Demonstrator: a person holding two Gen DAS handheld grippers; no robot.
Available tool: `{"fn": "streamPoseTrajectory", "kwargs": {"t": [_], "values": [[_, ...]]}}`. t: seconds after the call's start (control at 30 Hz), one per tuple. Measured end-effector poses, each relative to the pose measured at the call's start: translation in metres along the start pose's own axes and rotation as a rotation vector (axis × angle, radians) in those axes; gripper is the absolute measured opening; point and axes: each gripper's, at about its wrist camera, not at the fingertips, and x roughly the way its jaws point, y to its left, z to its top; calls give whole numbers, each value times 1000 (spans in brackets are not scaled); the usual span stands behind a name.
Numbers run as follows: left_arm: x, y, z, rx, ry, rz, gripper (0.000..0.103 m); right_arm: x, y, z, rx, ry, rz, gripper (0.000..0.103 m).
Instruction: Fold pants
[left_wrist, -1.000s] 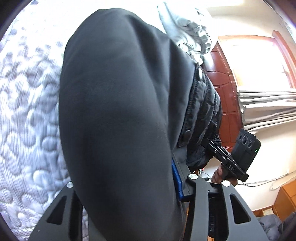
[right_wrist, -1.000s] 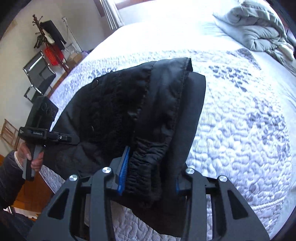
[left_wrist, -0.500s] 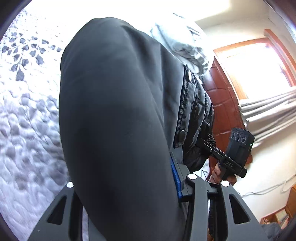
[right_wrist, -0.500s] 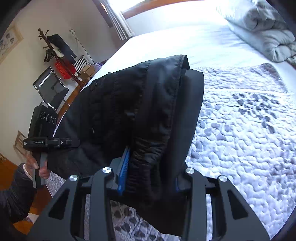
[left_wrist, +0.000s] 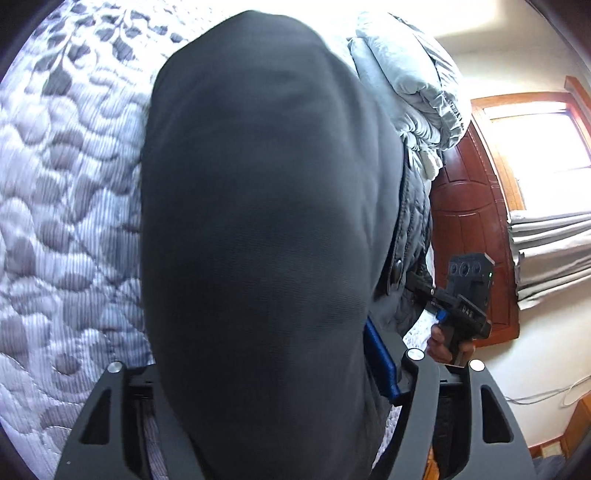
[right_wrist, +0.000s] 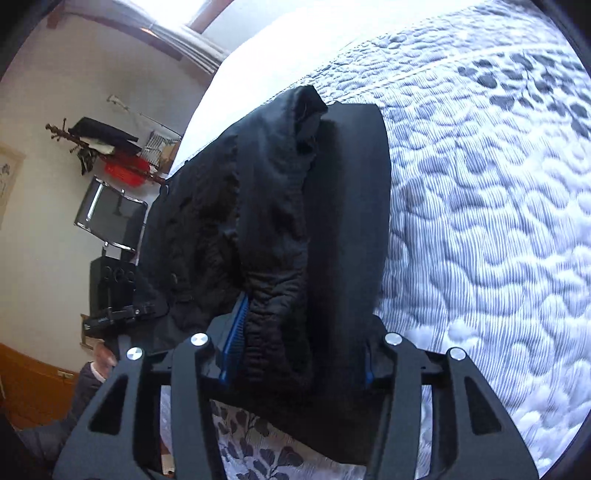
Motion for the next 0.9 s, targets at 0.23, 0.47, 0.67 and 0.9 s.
{"fn": "streamPoseTrajectory", "kwargs": {"t": [0.23,0.47,0.67,0.9], "values": [[1,-6,6,-34,20,38,74,-2,0,-4,51,-22,-19,68],[-39,-41,-15,51,-145,331,98,-51,6,-43,46,-162,-196,90],[-71,-111,-67,234,-364,587,99,-87,70,-94,-181,-294,-580,95],[-80,-164,-116,278,-382,595,99,-98,144,-128,-268,-308,-626,97]]}}
